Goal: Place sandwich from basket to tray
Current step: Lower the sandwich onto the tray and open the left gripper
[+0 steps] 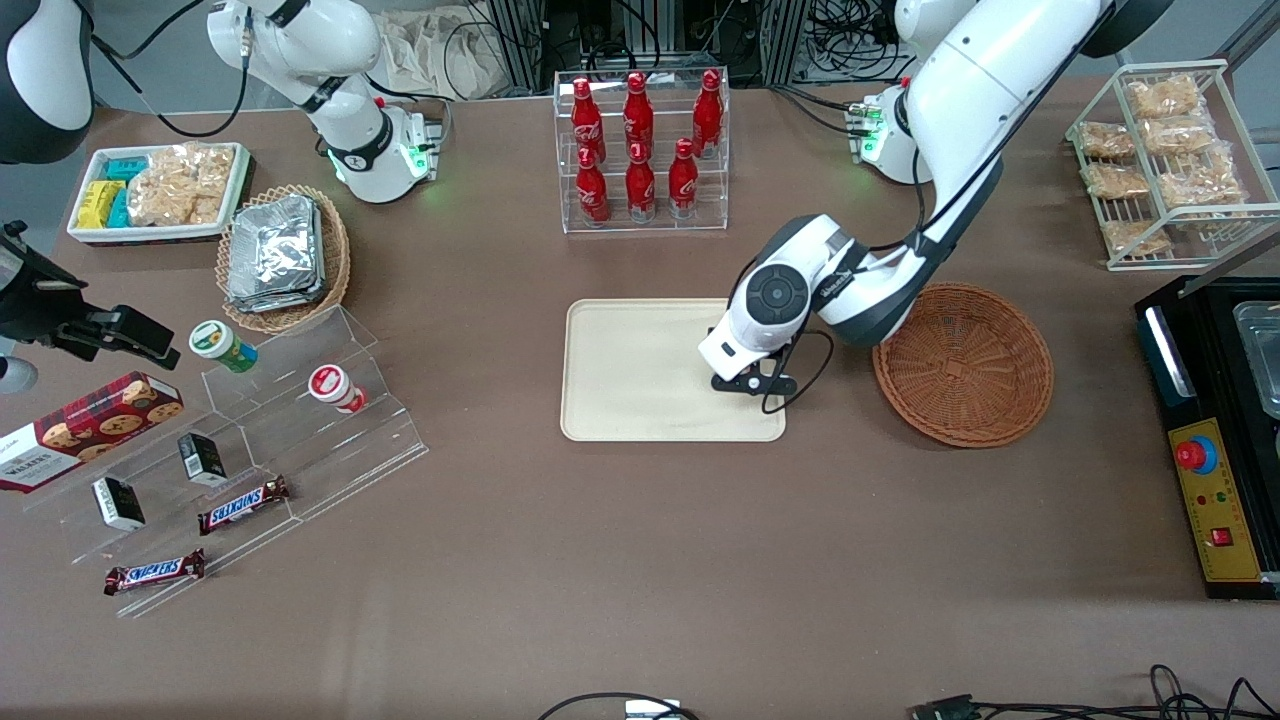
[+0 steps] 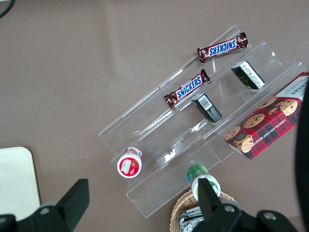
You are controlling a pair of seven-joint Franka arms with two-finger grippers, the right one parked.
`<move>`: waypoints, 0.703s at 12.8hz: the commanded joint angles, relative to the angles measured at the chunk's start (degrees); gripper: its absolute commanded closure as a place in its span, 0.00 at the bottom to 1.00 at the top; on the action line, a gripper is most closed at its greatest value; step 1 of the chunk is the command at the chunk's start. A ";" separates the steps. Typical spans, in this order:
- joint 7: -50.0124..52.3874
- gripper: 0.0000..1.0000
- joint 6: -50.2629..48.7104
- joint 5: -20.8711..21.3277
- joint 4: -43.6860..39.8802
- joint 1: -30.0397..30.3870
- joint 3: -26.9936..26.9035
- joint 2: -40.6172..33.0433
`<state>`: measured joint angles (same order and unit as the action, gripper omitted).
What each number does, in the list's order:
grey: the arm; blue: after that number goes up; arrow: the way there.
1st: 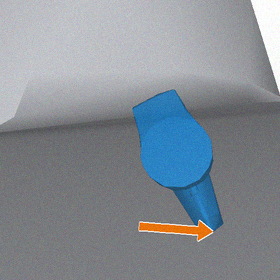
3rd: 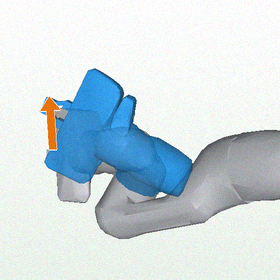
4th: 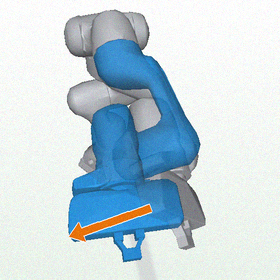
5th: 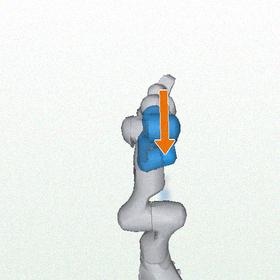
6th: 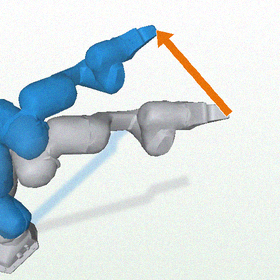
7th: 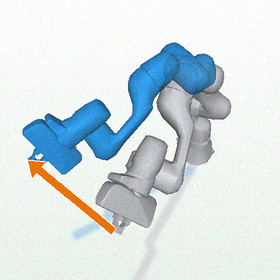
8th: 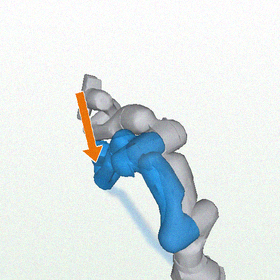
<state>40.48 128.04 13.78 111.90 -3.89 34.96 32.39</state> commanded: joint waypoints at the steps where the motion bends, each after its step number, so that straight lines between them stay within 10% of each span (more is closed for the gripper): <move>1: -0.41 0.60 1.42 1.69 -0.80 0.11 -0.24 1.44; 2: -0.32 0.01 1.34 1.69 -0.90 0.20 -0.59 1.97; 9: 0.03 0.00 0.72 1.60 -0.98 0.20 -0.68 1.89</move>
<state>40.41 129.07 14.46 111.62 -3.84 34.06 33.99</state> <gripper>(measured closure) 0.022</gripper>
